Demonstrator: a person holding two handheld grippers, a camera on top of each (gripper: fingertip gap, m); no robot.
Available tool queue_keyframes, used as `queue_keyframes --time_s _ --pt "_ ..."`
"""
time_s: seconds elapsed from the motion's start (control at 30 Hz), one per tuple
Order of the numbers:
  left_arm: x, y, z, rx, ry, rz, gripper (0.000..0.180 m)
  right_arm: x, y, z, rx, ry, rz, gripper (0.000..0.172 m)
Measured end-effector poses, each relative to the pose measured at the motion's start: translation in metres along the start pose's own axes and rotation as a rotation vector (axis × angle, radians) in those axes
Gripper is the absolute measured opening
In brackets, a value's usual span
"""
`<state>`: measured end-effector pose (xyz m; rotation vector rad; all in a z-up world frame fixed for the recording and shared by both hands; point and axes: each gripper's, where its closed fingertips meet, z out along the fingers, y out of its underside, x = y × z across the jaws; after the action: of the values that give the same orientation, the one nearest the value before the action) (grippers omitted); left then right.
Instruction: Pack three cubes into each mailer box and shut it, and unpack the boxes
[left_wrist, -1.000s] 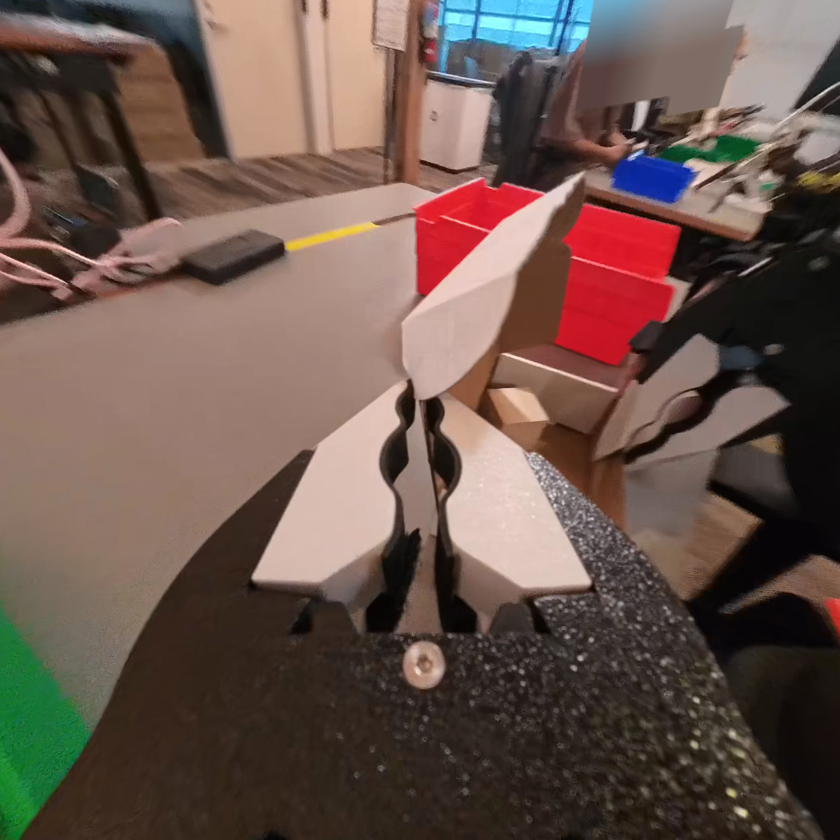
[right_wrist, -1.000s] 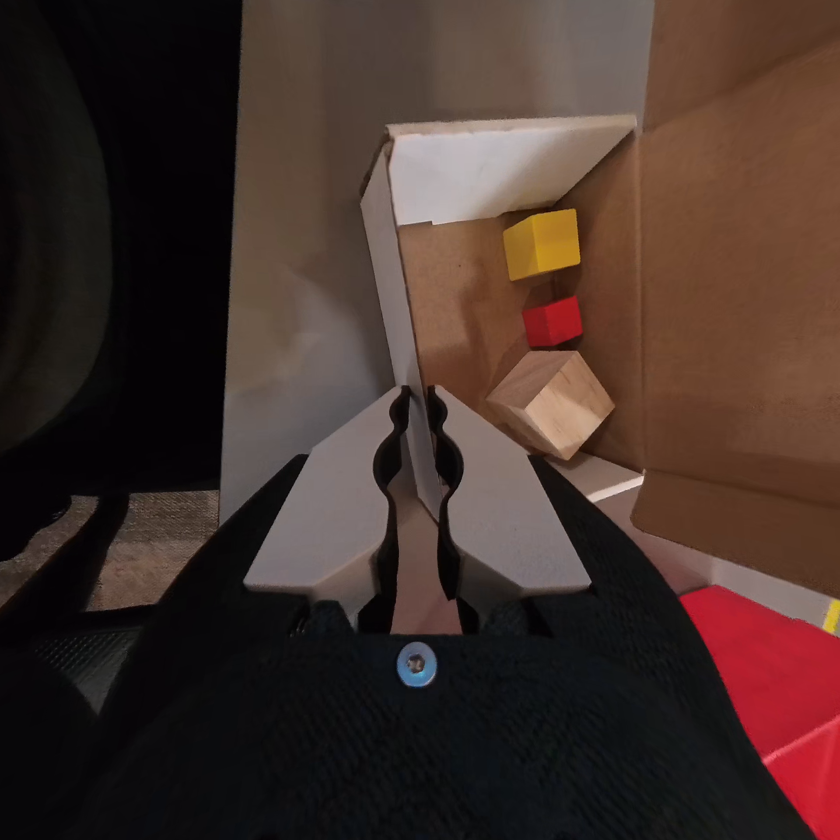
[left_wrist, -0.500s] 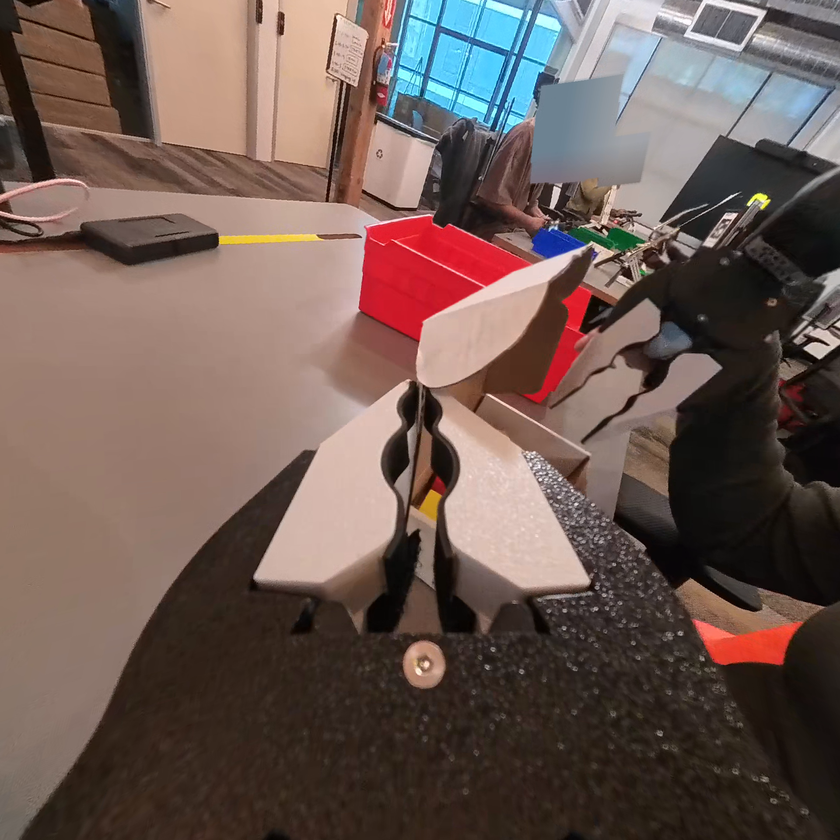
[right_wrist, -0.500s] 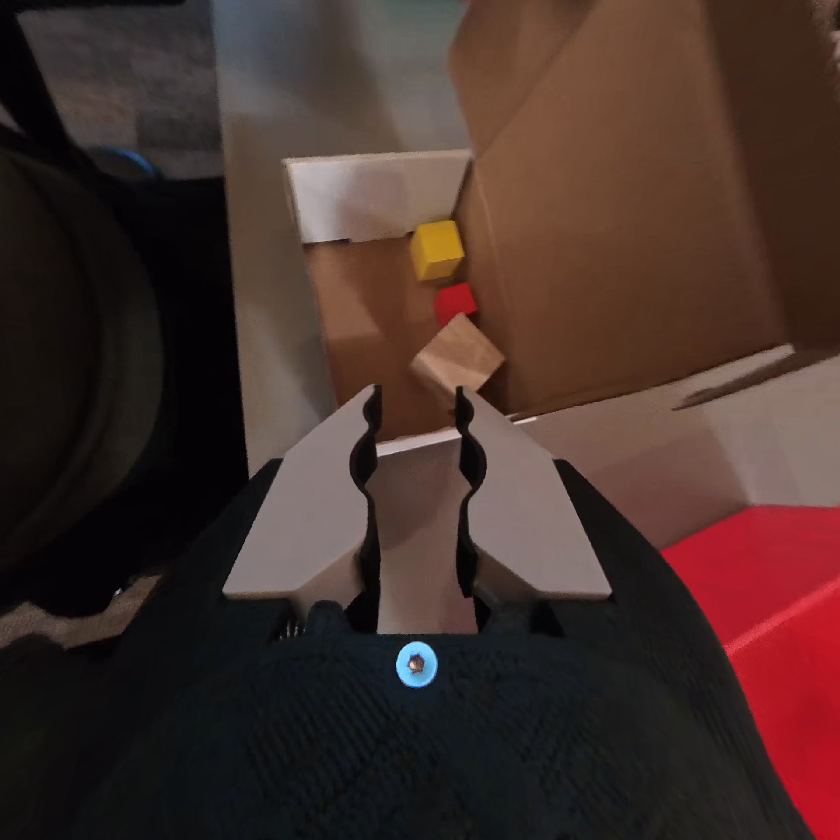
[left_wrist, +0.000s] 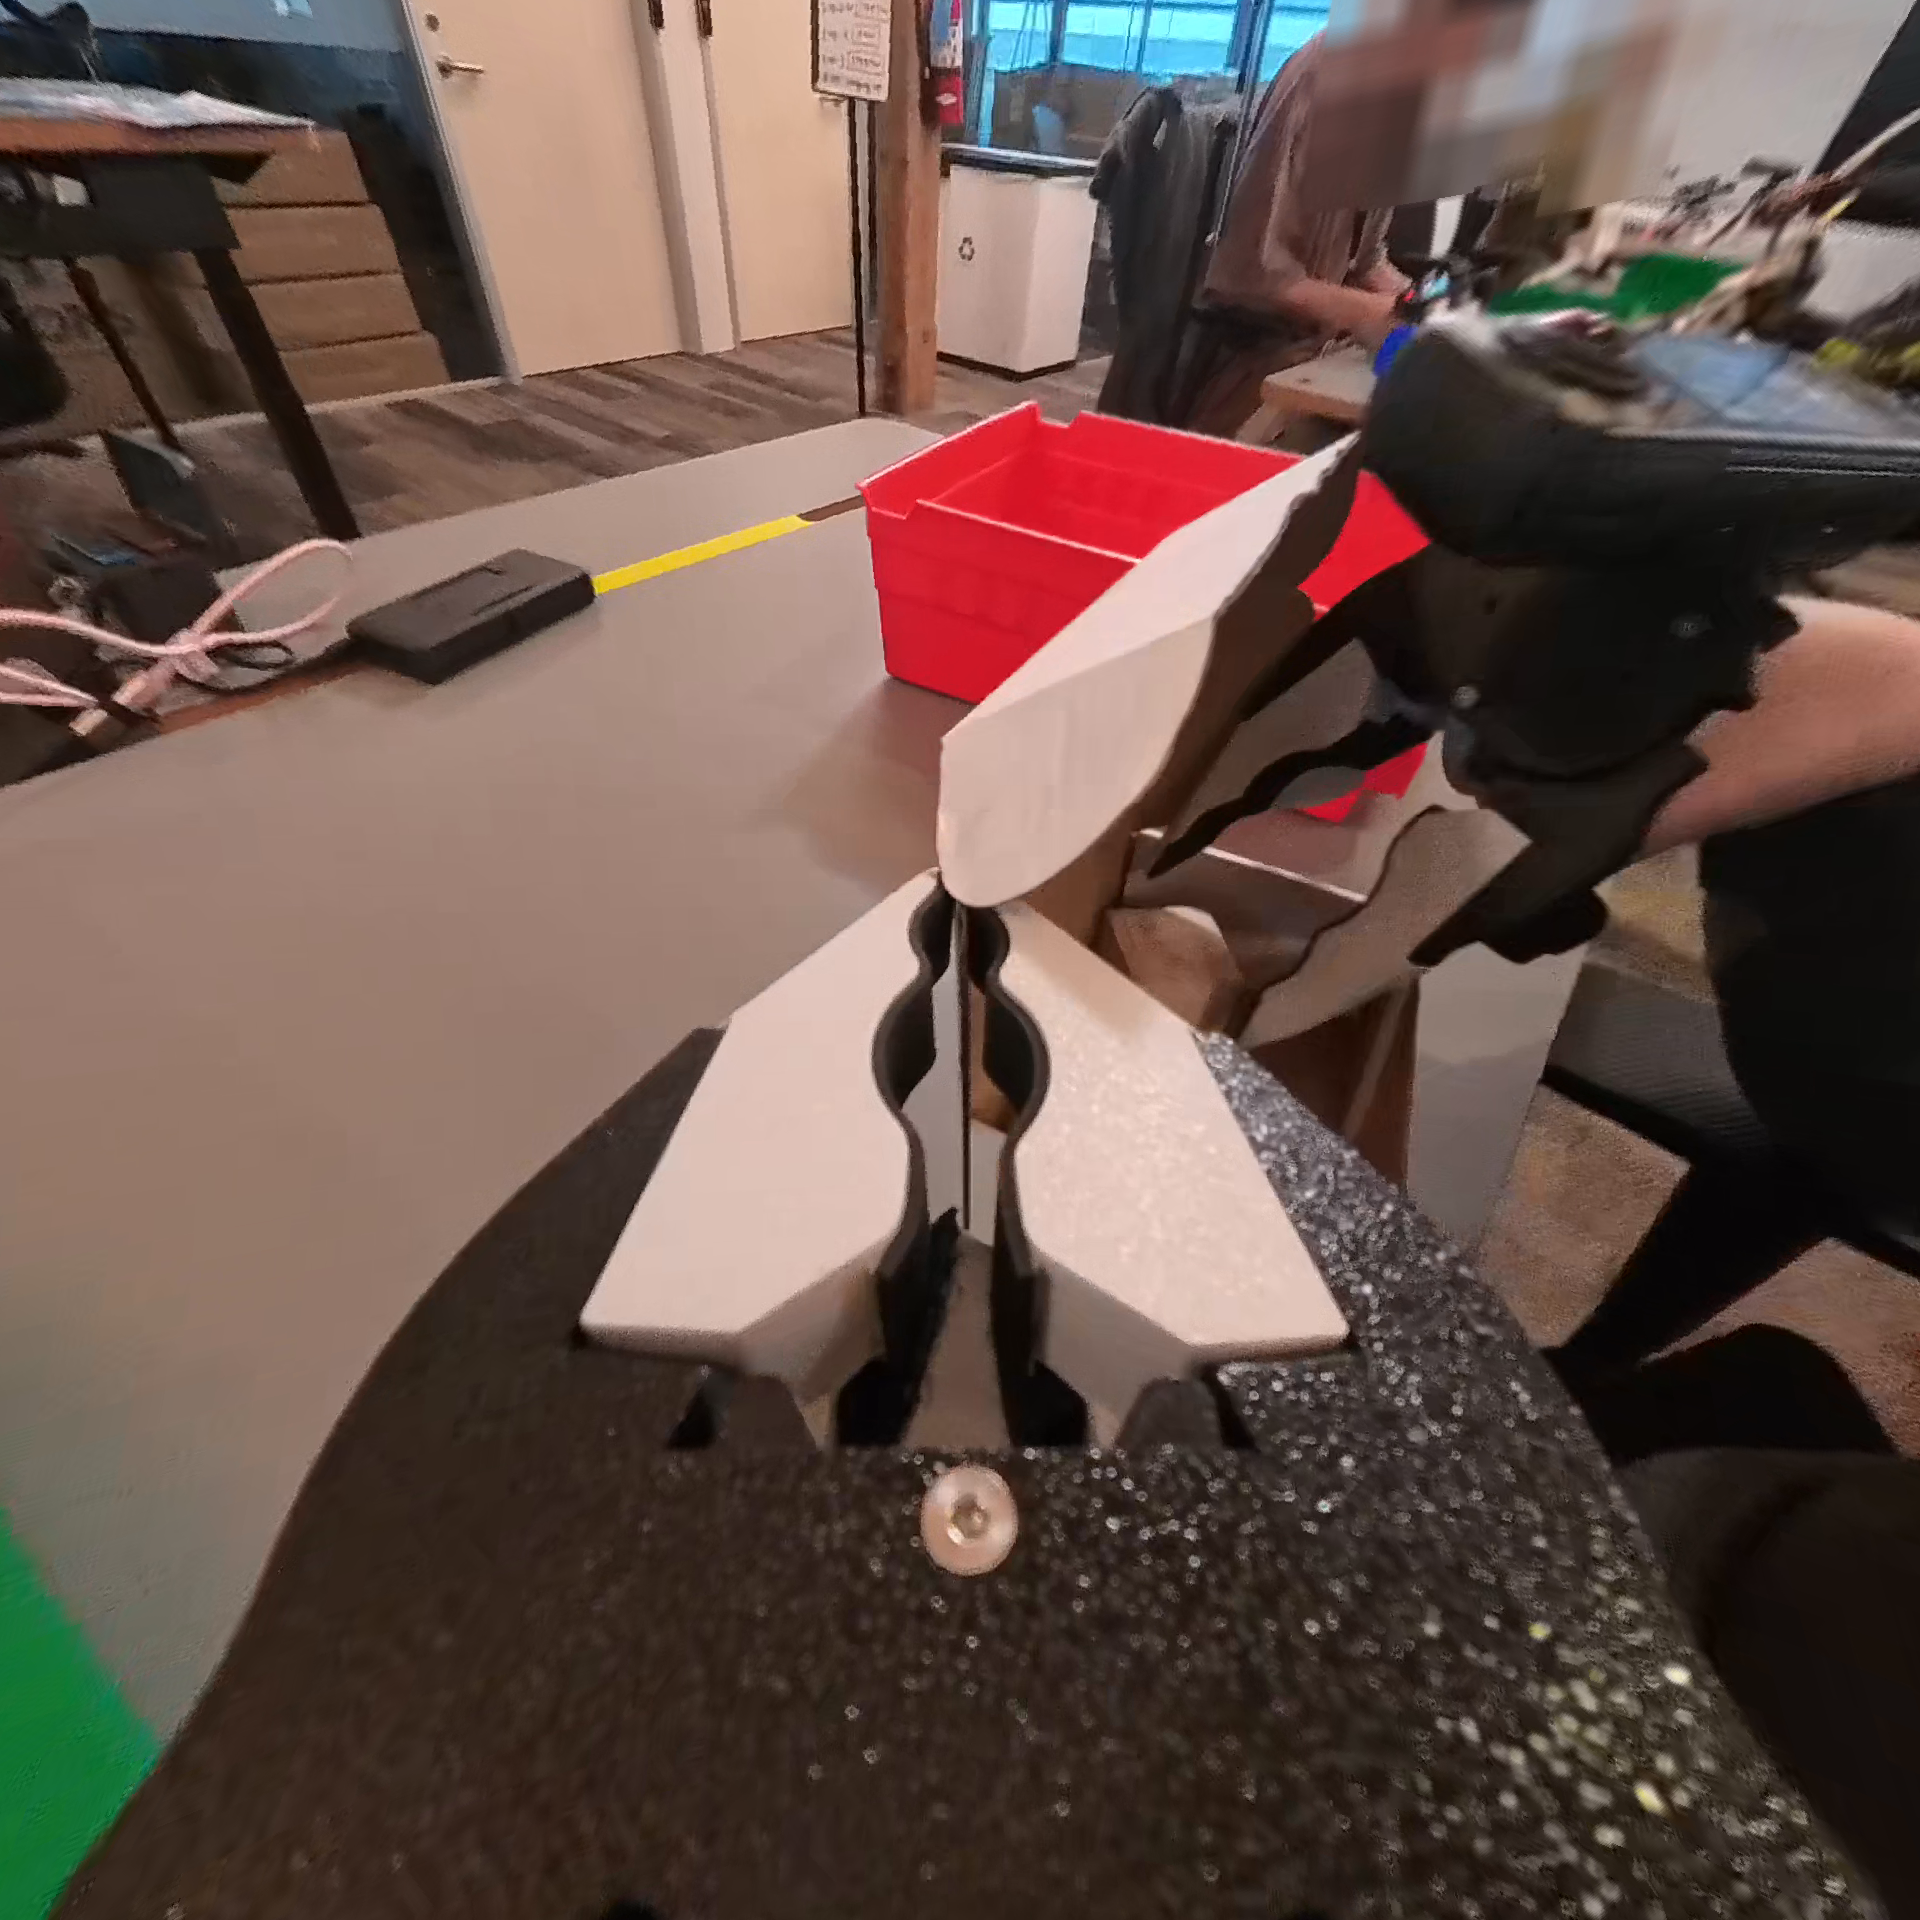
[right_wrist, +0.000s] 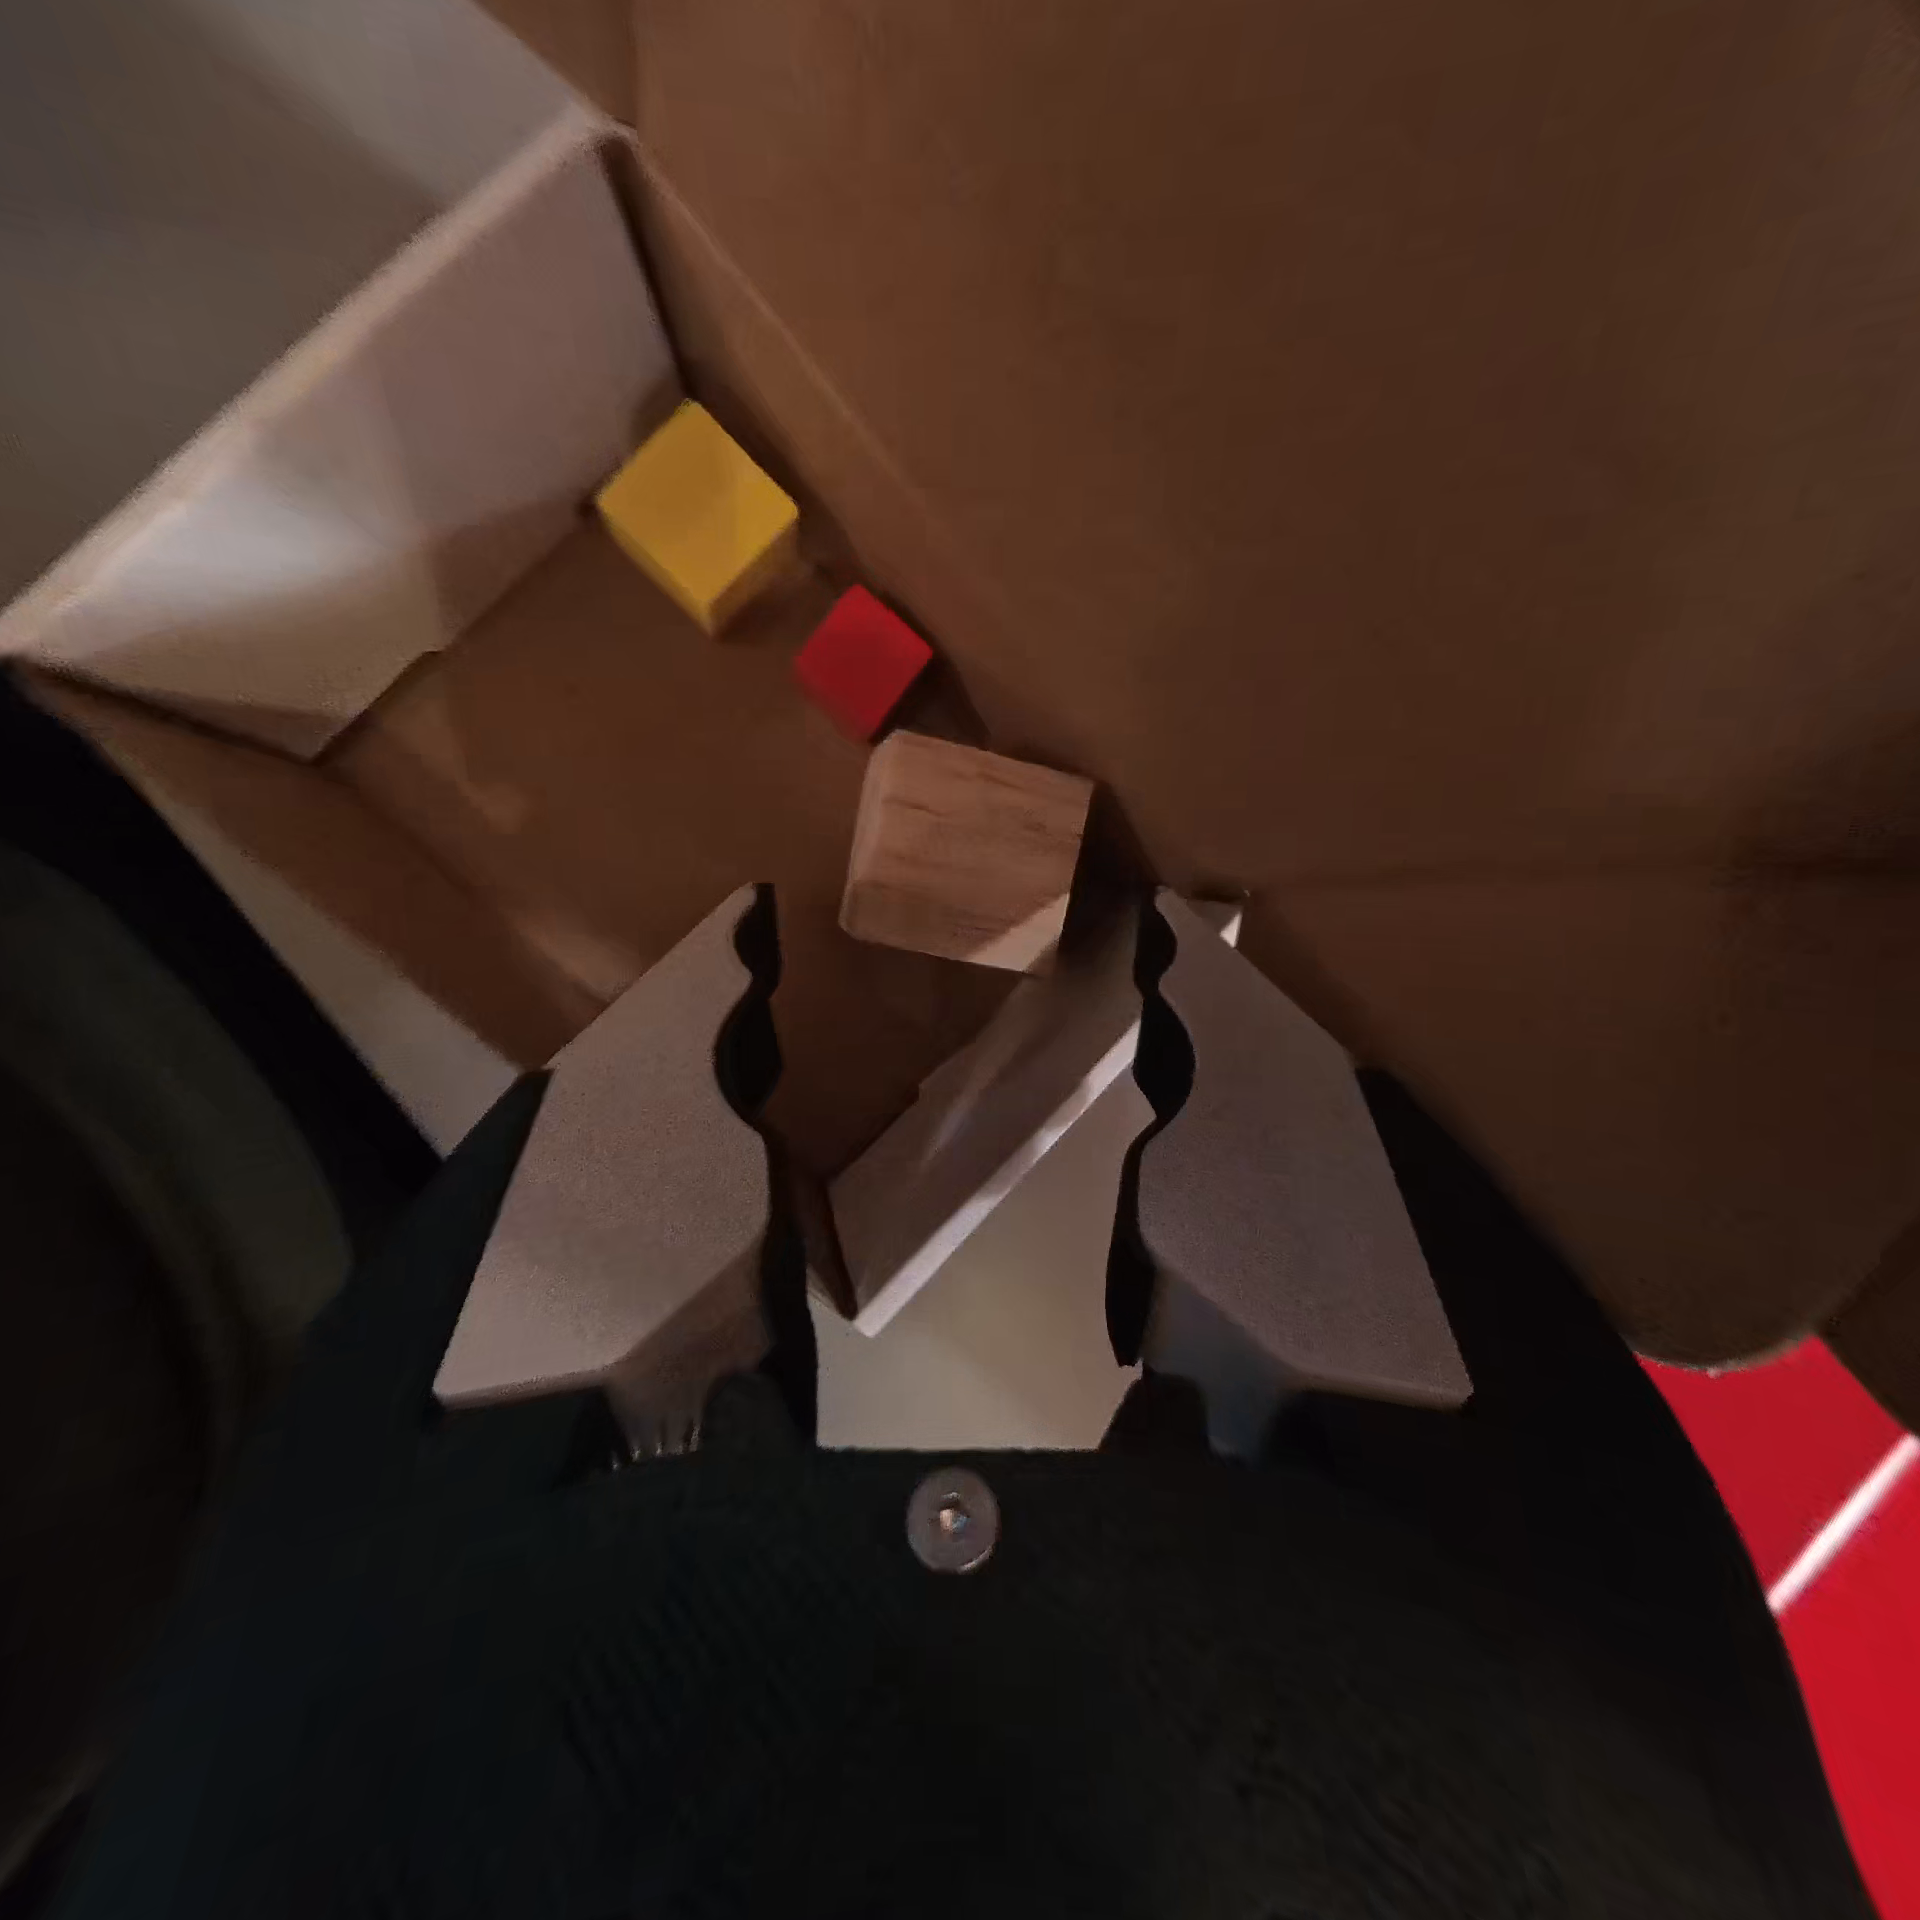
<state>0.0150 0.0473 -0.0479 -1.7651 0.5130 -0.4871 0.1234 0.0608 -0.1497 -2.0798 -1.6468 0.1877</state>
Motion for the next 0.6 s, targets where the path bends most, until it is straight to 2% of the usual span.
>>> queue_keyframes --time_s 0.03,0.13,0.27,0.37,0.5,0.6 --pt "0.002 -0.001 -0.001 -0.007 -0.015 0.028 0.000 0.003 0.001 0.003 -0.017 0.028 0.013 0.069" --pt "0.003 -0.001 -0.003 -0.031 -0.058 0.091 0.000 0.006 -0.002 0.005 -0.017 0.057 0.028 0.068" --pt "0.002 0.000 -0.003 -0.029 -0.062 0.082 0.000 0.006 -0.002 0.005 -0.010 0.046 0.039 0.068" --pt "-0.006 0.003 0.000 -0.027 -0.097 0.078 0.000 0.006 -0.003 -0.004 -0.010 0.099 0.038 0.068" --pt "-0.017 0.002 0.001 -0.001 -0.132 0.048 0.000 -0.011 -0.026 -0.025 0.140 0.033 0.010 0.066" --pt "-0.017 0.002 0.001 0.010 -0.104 0.016 0.000 -0.015 -0.036 -0.023 0.191 -0.004 0.016 0.064"
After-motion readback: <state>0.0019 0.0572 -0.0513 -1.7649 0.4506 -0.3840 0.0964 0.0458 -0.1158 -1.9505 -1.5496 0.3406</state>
